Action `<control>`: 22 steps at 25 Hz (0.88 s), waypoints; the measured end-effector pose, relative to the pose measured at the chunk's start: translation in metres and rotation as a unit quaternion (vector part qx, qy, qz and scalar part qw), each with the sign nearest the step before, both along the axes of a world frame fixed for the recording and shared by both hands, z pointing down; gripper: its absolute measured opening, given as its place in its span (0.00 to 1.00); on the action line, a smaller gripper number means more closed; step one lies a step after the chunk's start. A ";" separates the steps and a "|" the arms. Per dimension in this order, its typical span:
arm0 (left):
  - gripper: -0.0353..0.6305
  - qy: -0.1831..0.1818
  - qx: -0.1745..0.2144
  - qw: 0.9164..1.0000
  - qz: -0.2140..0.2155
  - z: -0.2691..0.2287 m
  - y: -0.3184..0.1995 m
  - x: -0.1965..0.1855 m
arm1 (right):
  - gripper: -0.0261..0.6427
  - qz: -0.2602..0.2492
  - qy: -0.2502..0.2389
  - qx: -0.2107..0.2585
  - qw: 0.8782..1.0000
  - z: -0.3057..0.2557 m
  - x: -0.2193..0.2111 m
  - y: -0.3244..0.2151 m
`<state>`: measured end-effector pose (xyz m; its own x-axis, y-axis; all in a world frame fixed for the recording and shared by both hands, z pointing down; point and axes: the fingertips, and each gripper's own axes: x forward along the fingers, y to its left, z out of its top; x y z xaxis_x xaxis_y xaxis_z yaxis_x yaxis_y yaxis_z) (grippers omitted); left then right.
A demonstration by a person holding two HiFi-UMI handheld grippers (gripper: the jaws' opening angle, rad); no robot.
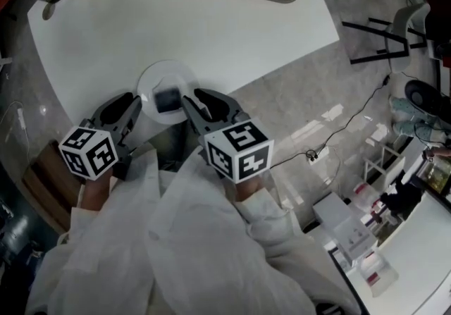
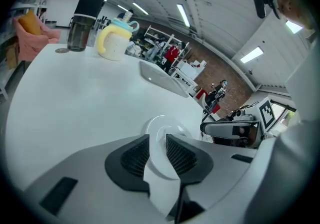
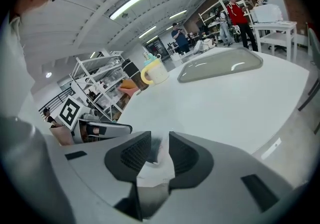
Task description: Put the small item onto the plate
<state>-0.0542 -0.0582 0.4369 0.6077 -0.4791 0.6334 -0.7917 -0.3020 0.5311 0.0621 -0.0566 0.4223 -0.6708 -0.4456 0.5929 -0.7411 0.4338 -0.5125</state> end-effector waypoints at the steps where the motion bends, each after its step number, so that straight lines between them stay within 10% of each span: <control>1: 0.19 -0.001 -0.004 1.000 0.001 0.002 0.001 0.000 | 0.19 0.000 0.005 -0.001 1.000 0.003 0.000 0.001; 22: 0.27 -0.009 -0.052 0.999 0.009 0.036 0.006 -0.004 | 0.27 0.044 0.081 -0.046 0.995 0.054 0.015 0.005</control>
